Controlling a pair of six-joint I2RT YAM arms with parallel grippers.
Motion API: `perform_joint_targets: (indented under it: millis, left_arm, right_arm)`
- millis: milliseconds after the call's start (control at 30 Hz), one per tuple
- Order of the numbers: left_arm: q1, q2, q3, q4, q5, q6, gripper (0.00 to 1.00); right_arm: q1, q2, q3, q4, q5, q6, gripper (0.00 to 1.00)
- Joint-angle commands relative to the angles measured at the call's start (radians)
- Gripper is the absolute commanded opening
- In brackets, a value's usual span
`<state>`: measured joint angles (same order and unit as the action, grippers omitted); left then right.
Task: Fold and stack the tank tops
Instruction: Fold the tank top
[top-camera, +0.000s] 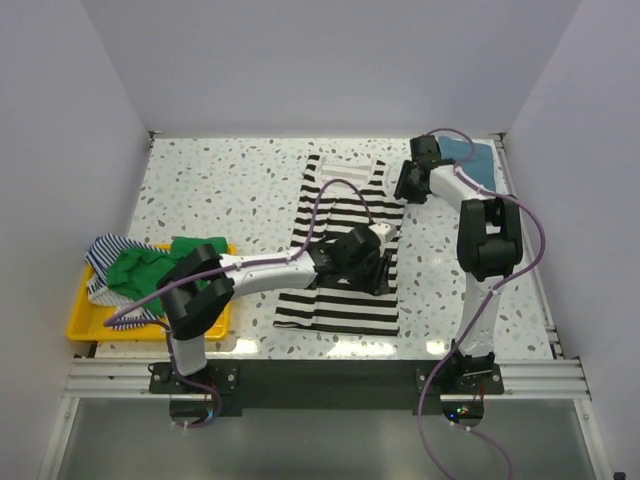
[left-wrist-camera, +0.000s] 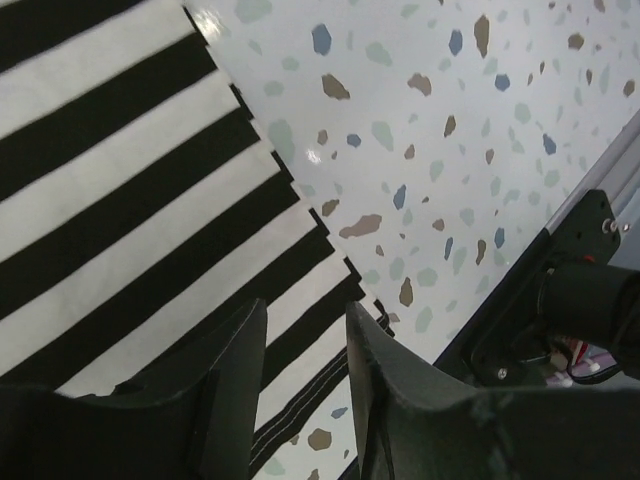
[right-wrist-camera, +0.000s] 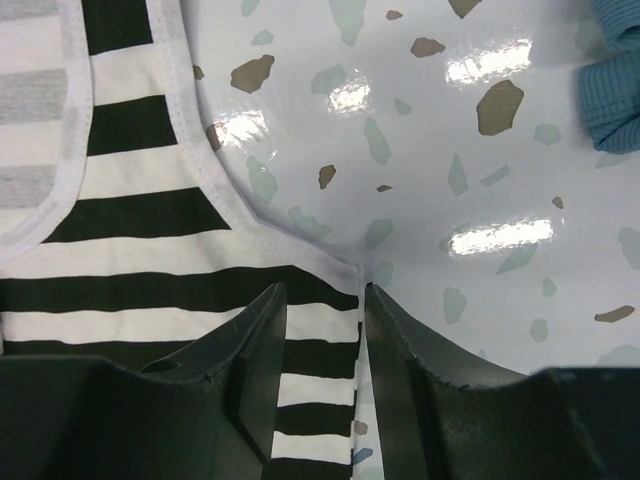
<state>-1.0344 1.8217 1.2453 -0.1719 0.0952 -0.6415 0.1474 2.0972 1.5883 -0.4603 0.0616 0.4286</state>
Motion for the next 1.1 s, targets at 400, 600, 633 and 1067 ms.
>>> perform_joint_targets:
  millis: [400, 600, 633, 1067]
  left_arm:
    - [-0.168, 0.143, 0.094, 0.020, -0.092, 0.009, 0.44]
    - [-0.216, 0.159, 0.108, -0.011, -0.167, 0.003, 0.43]
    - [-0.220, 0.162, 0.111, -0.014, -0.170, 0.003, 0.42]
    - [-0.299, 0.237, 0.172, -0.100, -0.265, 0.022, 0.41]
  right_arm:
    - [-0.025, 0.024, -0.056, 0.029, 0.014, -0.031, 0.36]
    - [-0.034, 0.026, -0.059, 0.045, -0.016, -0.024, 0.31]
    - [-0.032, 0.026, -0.060, 0.045, -0.020, -0.021, 0.31]
    - [-0.039, 0.029, -0.071, 0.064, -0.042, -0.004, 0.30]
